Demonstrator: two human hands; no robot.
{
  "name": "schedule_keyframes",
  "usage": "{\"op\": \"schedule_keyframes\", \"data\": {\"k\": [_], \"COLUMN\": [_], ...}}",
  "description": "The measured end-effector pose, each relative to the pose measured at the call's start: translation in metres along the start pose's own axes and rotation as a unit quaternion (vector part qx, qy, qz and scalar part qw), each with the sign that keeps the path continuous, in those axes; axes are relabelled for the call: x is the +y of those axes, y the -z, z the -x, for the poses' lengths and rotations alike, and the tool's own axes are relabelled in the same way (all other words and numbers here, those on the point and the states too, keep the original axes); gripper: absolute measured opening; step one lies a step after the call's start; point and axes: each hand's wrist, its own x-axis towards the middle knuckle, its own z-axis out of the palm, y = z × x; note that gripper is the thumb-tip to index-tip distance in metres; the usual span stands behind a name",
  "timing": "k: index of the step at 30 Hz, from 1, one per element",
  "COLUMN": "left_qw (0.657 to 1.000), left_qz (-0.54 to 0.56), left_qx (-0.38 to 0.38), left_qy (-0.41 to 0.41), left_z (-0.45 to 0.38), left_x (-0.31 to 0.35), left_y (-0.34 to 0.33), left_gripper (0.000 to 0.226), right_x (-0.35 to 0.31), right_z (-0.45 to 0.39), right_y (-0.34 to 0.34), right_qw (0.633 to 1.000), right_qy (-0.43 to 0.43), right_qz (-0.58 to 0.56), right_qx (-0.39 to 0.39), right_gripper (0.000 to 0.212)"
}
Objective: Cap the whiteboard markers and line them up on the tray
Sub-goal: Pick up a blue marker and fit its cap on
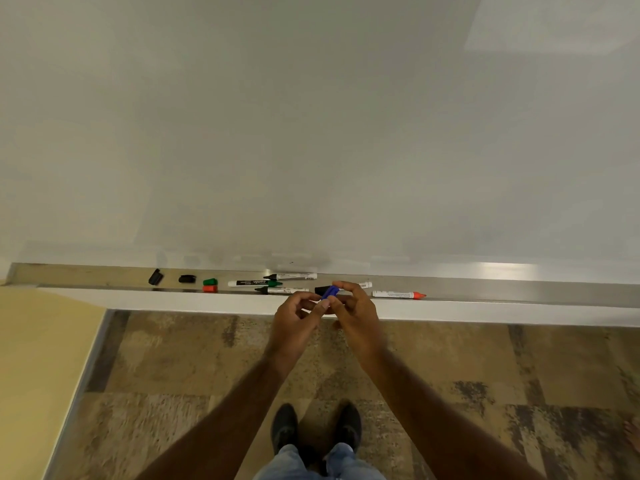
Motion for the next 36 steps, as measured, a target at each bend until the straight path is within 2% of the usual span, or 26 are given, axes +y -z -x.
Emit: {"op": "schedule_keyframes", "data": {"k": [3, 8, 12, 15, 19, 23, 27, 29, 31, 34, 36], "left_qw": [0.999, 0.998, 0.994, 0.995, 0.997, 0.995, 0.960, 0.923, 0.900, 0.902, 0.932], "left_qz": [0.033, -0.034, -0.053, -0.027, 0.015, 0.056, 0.212, 0.304, 0.357, 0.369, 0.312], "left_qx": [-0.010, -0.050, -0.092, -0.088, -0.069, -0.058, -0.068, -0.056, -0.029, 0.002, 0.001], "left_qy": [0.022, 0.027, 0.030, 0.045, 0.038, 0.059, 0.171, 0.228, 0.248, 0.223, 0.185], "left_z": [0.001, 0.001, 0.000, -0.001, 0.000, 0.003, -0.002, -0.004, -0.007, -0.012, -0.014], "left_x": [0.003, 0.006, 0.010, 0.010, 0.012, 0.018, 0.021, 0.021, 0.019, 0.017, 0.014], "left_y": [0.002, -0.001, -0.002, -0.001, -0.003, -0.003, -0.009, -0.014, -0.018, -0.022, -0.025], "left_gripper": [0.026, 0.056, 0.070, 0.064, 0.039, 0.039, 0.052, 0.055, 0.051, 0.040, 0.032], "right_x": [-0.001, 0.002, 0.004, 0.002, 0.001, 0.003, 0.011, 0.018, 0.025, 0.031, 0.034], "right_z": [0.004, 0.010, 0.014, 0.014, 0.014, 0.013, 0.014, 0.013, 0.011, 0.007, 0.003], "right_y": [-0.006, -0.016, -0.020, -0.020, -0.022, -0.023, -0.019, -0.017, -0.013, -0.003, 0.006], "right_qw": [0.999, 0.995, 0.991, 0.993, 0.995, 0.994, 0.992, 0.992, 0.991, 0.988, 0.988], "right_qy": [0.023, 0.043, 0.066, 0.066, 0.052, 0.052, 0.059, 0.026, -0.027, -0.073, -0.079], "right_qz": [0.047, 0.090, 0.111, 0.100, 0.082, 0.086, 0.111, 0.119, 0.122, 0.115, 0.116], "right_qx": [-0.005, -0.021, -0.030, -0.022, -0.030, -0.035, -0.032, -0.031, -0.050, -0.074, -0.064], "right_gripper": [0.033, 0.040, 0.040, 0.048, 0.057, 0.060, 0.054, 0.058, 0.064, 0.040, 0.024]}}
